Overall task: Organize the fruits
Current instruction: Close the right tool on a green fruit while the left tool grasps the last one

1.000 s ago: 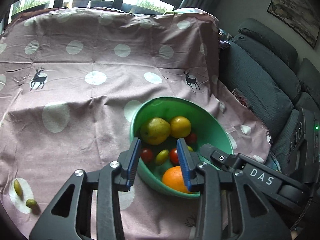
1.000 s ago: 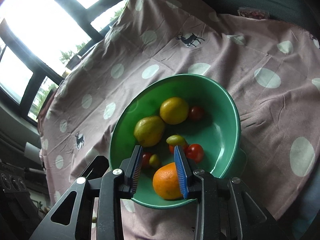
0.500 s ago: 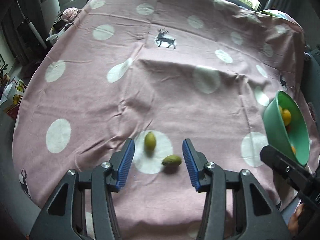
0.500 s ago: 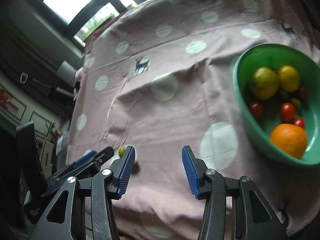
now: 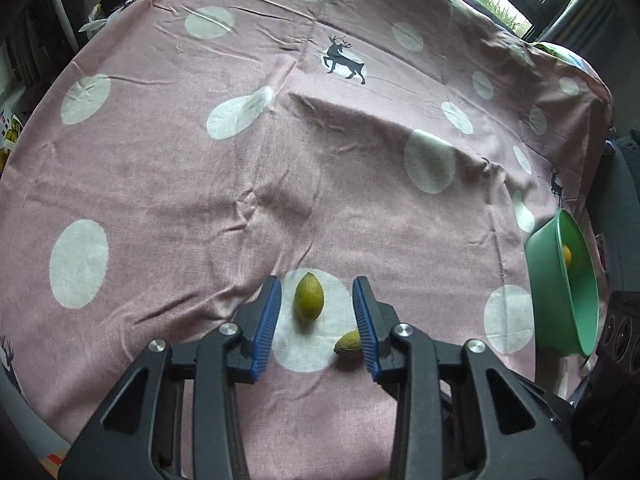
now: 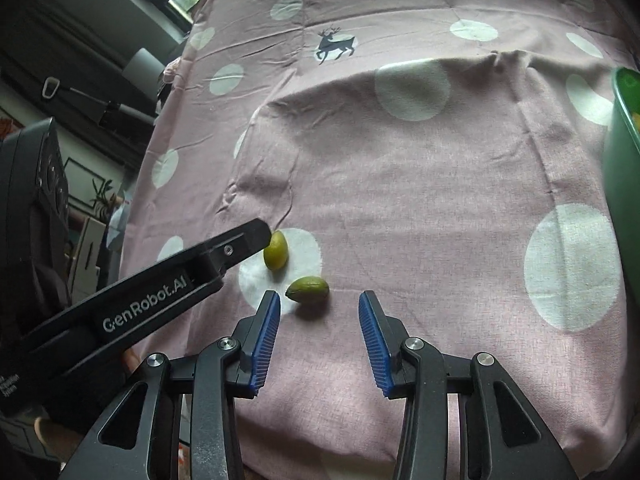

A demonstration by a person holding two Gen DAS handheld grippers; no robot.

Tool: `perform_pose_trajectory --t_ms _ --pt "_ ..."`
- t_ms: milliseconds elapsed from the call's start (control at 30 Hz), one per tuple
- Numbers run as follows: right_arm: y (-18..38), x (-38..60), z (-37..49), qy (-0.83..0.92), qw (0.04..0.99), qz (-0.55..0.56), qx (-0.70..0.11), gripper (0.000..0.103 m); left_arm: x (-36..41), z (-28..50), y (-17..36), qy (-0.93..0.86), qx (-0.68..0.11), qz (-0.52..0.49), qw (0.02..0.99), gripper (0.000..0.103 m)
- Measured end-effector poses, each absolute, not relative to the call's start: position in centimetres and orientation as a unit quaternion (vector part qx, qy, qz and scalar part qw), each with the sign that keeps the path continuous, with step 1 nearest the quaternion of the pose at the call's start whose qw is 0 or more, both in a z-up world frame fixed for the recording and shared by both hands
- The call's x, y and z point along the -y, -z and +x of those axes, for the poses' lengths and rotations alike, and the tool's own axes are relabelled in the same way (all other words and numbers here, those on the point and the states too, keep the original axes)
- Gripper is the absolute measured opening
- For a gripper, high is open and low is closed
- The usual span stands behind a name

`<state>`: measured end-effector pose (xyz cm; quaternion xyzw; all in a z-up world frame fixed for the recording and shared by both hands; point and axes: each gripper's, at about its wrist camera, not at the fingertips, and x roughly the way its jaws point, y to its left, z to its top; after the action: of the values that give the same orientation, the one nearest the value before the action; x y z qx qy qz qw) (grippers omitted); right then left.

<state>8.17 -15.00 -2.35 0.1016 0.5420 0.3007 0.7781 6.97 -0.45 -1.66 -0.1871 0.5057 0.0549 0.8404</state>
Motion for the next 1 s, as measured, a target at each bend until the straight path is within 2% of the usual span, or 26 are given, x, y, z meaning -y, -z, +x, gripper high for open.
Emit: perform_pose_trajectory --t_ms 167,267,400,500,533,667,733,1000 --pt "2.6 12.8 7.9 -0.307 0.786 0.065 -0.532 0.044 0.8 8.1 3.2 -0.053 -0.536 -0.176 0.824 0.036" --pt "3.4 11.6 7.9 -0.293 0.788 0.037 -0.540 0.034 0.9 8.6 4.2 -0.049 -0.557 -0.177 0.810 0.035" --pt "3.9 11.4 8.5 -0.290 0.788 0.040 -0.542 0.033 0.8 9.1 4.4 -0.060 -0.554 -0.168 0.813 0.033" --pt "4.1 11.3 8.6 -0.289 0.790 0.036 -0.539 0.030 0.7 9.2 4.4 -0.061 -0.548 -0.161 0.818 0.025" --pt "4.1 11.2 8.5 -0.289 0.791 0.031 -0.538 0.029 0.8 9.2 4.4 -0.063 -0.548 -0.156 0.820 0.019" --pt "4.0 11.0 8.5 -0.287 0.794 0.030 -0.536 0.029 0.4 8.9 4.5 -0.059 -0.540 -0.165 0.824 0.017" --pt "3.9 11.3 8.6 -0.293 0.789 0.041 -0.538 0.024 0.4 8.7 4.4 -0.055 -0.538 -0.172 0.823 0.017" --pt "2.4 16.2 9.2 -0.281 0.800 0.109 -0.518 0.021 3.0 6.7 -1.6 -0.019 -0.447 -0.176 0.877 0.017"
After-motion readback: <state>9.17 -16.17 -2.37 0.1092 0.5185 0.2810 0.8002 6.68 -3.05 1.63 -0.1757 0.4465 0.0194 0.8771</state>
